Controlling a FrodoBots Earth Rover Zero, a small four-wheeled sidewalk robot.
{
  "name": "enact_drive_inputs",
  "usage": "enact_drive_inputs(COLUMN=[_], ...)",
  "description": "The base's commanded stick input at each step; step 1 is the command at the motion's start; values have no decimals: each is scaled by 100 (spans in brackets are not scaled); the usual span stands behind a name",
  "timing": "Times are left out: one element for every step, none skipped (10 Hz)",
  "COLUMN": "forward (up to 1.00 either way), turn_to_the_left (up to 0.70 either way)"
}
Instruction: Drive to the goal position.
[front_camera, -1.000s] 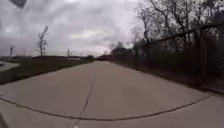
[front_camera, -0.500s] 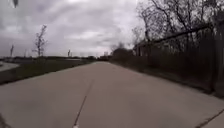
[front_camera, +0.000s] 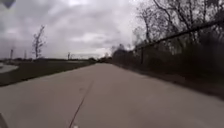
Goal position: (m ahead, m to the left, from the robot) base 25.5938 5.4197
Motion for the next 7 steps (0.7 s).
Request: enact_drive_inputs(forward=[100, 100, 100, 100, 100, 100, 100], turn_to_the_left=[0, 0, 0, 0, 0, 0, 0])
